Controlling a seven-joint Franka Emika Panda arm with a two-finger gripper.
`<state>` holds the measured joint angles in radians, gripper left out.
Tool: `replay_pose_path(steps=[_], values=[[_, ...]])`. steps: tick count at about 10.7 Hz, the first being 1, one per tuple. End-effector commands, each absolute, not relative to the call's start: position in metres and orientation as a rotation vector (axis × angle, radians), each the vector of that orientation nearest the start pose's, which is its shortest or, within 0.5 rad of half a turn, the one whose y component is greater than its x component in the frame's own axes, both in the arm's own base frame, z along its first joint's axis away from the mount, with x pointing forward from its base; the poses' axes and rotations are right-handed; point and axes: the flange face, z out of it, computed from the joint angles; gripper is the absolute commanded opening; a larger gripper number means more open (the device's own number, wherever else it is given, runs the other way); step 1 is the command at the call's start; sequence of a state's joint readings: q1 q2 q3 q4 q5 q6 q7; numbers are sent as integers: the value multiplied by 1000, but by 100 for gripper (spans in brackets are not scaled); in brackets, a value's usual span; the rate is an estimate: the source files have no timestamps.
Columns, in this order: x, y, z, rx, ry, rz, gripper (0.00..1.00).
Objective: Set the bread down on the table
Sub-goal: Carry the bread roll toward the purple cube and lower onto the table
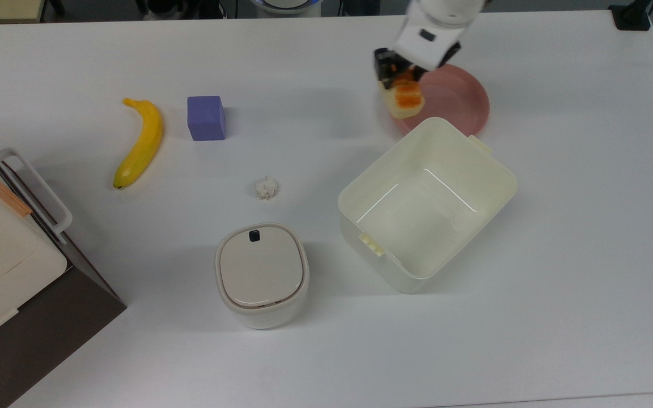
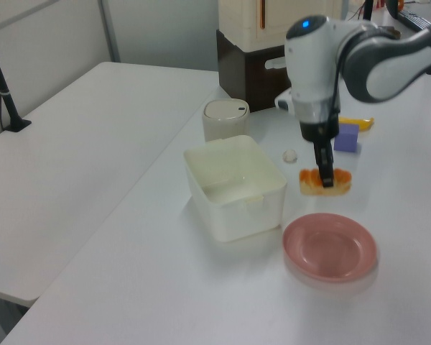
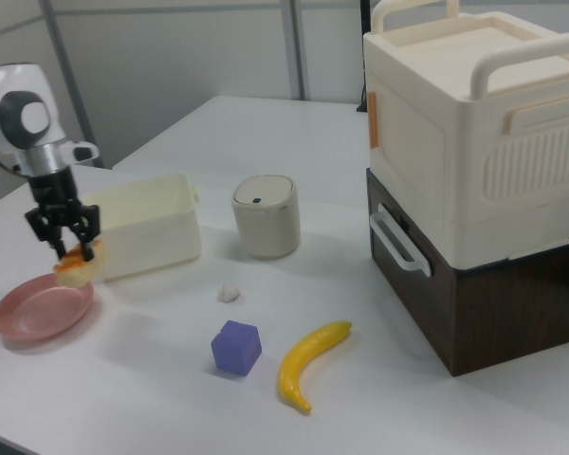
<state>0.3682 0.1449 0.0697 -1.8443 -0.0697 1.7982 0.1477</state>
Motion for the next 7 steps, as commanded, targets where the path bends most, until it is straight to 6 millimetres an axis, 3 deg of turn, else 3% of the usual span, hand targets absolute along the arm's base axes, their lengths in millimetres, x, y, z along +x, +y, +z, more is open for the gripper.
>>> replay_pose_path(steps=[1, 3, 4, 5, 6, 7], values=[[554, 155, 419, -3226, -497, 328, 56], [568, 110, 404, -3232, -463, 336, 59], [571, 100, 404, -3233, -450, 319, 65], [573, 95, 403, -3234, -431, 319, 79], [573, 93, 404, -3237, -403, 316, 100], [574, 92, 409, -3237, -389, 306, 100]])
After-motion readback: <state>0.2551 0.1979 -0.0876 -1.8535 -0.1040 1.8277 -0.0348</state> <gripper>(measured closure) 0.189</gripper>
